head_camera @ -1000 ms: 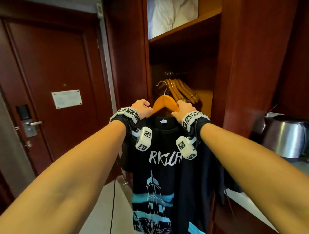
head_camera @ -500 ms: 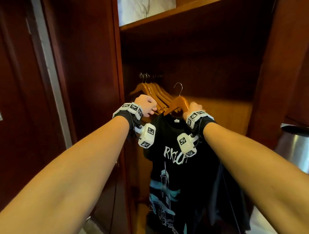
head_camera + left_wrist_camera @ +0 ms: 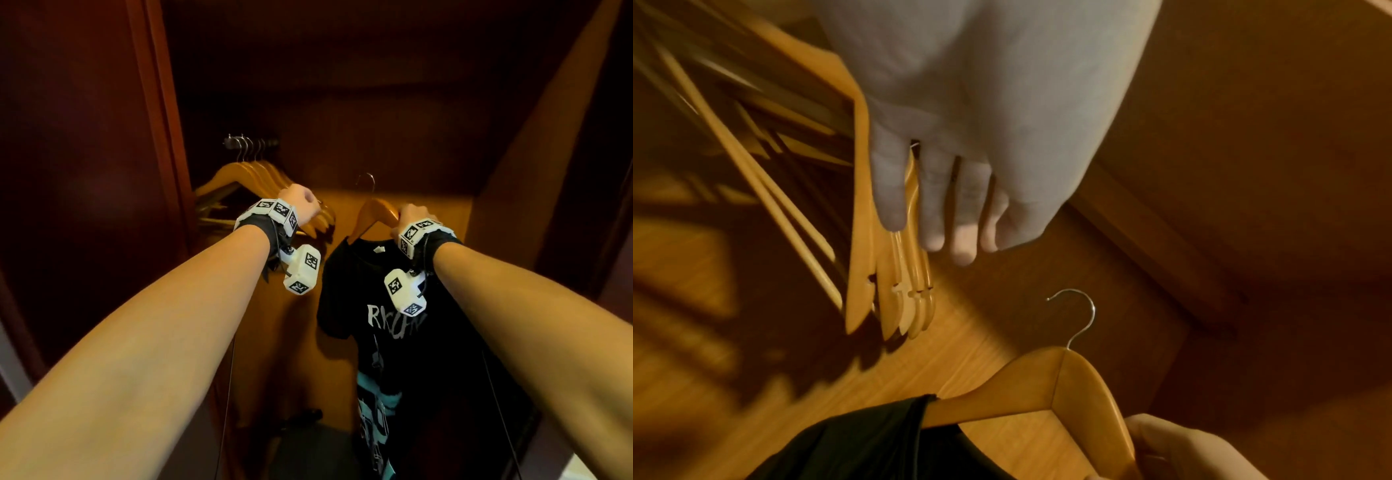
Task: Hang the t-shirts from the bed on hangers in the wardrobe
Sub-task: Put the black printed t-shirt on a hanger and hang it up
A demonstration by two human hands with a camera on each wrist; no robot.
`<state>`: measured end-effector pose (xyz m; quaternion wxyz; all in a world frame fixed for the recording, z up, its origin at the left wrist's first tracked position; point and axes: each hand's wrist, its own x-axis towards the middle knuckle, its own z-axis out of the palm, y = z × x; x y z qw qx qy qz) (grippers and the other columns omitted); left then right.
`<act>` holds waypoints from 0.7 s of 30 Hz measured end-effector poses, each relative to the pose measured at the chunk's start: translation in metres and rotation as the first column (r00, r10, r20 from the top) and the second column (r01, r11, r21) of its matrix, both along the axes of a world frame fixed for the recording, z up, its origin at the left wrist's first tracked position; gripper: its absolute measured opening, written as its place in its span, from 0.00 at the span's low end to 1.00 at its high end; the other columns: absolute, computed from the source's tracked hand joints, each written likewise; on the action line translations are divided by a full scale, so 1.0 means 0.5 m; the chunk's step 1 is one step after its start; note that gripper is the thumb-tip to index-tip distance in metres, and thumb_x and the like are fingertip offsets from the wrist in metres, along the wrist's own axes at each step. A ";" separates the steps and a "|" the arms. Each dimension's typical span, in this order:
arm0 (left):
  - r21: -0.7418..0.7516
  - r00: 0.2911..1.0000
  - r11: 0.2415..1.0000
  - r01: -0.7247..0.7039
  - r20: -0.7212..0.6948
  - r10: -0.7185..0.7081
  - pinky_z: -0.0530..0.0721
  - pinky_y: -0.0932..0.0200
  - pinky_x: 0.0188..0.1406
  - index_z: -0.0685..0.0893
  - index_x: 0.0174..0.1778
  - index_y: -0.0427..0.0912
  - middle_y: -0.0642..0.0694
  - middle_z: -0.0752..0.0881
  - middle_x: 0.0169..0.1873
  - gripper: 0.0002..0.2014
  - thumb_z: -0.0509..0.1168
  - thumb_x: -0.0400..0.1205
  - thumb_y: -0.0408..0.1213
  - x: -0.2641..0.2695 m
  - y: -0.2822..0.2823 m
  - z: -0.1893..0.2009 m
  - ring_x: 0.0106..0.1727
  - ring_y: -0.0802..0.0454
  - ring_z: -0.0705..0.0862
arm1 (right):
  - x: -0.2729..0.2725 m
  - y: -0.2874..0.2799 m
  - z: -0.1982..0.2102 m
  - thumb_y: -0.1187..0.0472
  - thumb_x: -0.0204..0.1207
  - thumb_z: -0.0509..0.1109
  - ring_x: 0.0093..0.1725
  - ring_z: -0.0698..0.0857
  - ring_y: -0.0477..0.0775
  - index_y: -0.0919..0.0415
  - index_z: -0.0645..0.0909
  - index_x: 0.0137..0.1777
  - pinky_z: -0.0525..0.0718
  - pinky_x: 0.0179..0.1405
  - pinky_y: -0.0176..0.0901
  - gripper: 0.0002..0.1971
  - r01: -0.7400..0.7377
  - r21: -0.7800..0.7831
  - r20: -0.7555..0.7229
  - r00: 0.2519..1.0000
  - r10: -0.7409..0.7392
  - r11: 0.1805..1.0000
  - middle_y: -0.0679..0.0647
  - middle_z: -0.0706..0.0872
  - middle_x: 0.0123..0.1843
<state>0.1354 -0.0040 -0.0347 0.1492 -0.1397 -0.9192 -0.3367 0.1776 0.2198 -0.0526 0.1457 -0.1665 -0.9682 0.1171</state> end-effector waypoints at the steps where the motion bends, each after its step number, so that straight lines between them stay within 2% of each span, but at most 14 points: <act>1: -0.003 1.000 1.000 -0.001 -0.004 0.001 0.80 0.61 0.40 0.86 0.52 0.45 0.46 0.87 0.50 0.06 0.66 0.84 0.40 -0.021 0.004 -0.005 0.48 0.49 0.86 | -0.014 0.003 -0.004 0.59 0.72 0.79 0.49 0.87 0.65 0.62 0.81 0.60 0.87 0.49 0.52 0.19 0.005 0.005 0.013 1.000 -0.005 1.000 0.62 0.87 0.51; 4: -0.026 1.000 1.000 -0.010 -0.024 0.009 0.77 0.59 0.41 0.85 0.57 0.44 0.45 0.86 0.53 0.09 0.65 0.84 0.40 -0.080 0.020 -0.013 0.49 0.49 0.84 | -0.063 0.016 -0.017 0.60 0.75 0.77 0.46 0.87 0.63 0.63 0.81 0.58 0.84 0.44 0.49 0.15 0.036 0.022 0.030 0.999 -0.037 0.999 0.60 0.87 0.49; 7: -0.057 0.998 0.998 -0.022 -0.067 0.018 0.78 0.57 0.44 0.84 0.52 0.48 0.46 0.86 0.52 0.04 0.65 0.84 0.40 -0.137 0.047 -0.005 0.49 0.48 0.84 | -0.125 0.037 -0.018 0.62 0.78 0.73 0.45 0.86 0.62 0.64 0.82 0.57 0.82 0.42 0.48 0.10 0.053 0.027 0.036 0.998 -0.054 0.998 0.60 0.86 0.48; 9: -0.127 0.998 0.991 -0.036 -0.061 0.028 0.80 0.55 0.47 0.83 0.54 0.48 0.46 0.86 0.54 0.06 0.66 0.83 0.42 -0.168 0.061 0.007 0.50 0.47 0.84 | -0.163 0.053 -0.015 0.60 0.77 0.75 0.45 0.85 0.61 0.64 0.82 0.58 0.82 0.43 0.48 0.13 0.042 0.024 0.042 0.998 -0.043 0.999 0.59 0.86 0.48; 12: -0.250 0.999 0.967 -0.049 -0.016 0.046 0.80 0.51 0.52 0.82 0.65 0.45 0.43 0.85 0.60 0.16 0.66 0.82 0.45 -0.227 0.086 0.028 0.57 0.44 0.83 | -0.225 0.075 -0.010 0.56 0.74 0.78 0.48 0.85 0.61 0.63 0.80 0.62 0.83 0.45 0.49 0.19 0.029 0.022 0.040 0.999 -0.030 0.999 0.60 0.86 0.53; 15: -0.359 0.997 0.931 -0.072 0.003 0.079 0.78 0.50 0.56 0.79 0.70 0.41 0.40 0.83 0.64 0.21 0.64 0.83 0.47 -0.275 0.105 0.047 0.62 0.40 0.81 | -0.280 0.090 -0.007 0.55 0.77 0.75 0.52 0.86 0.63 0.62 0.77 0.66 0.85 0.50 0.52 0.20 0.008 0.025 -0.004 1.000 -0.008 1.000 0.61 0.85 0.55; 17: -0.400 0.995 0.912 -0.091 0.010 0.103 0.78 0.49 0.57 0.78 0.71 0.40 0.38 0.82 0.66 0.22 0.63 0.84 0.47 -0.308 0.113 0.053 0.64 0.39 0.81 | -0.315 0.098 -0.007 0.52 0.79 0.73 0.55 0.86 0.65 0.60 0.74 0.68 0.82 0.49 0.54 0.22 -0.007 0.036 -0.042 0.999 0.008 0.999 0.61 0.84 0.57; 21: -0.443 0.991 0.889 -0.116 0.013 0.136 0.76 0.45 0.64 0.71 0.78 0.40 0.36 0.77 0.72 0.25 0.60 0.86 0.48 -0.374 0.131 0.051 0.70 0.37 0.77 | -0.373 0.112 -0.020 0.52 0.81 0.72 0.48 0.82 0.60 0.58 0.70 0.71 0.75 0.43 0.51 0.22 -0.020 0.056 -0.096 0.995 0.026 0.998 0.57 0.81 0.50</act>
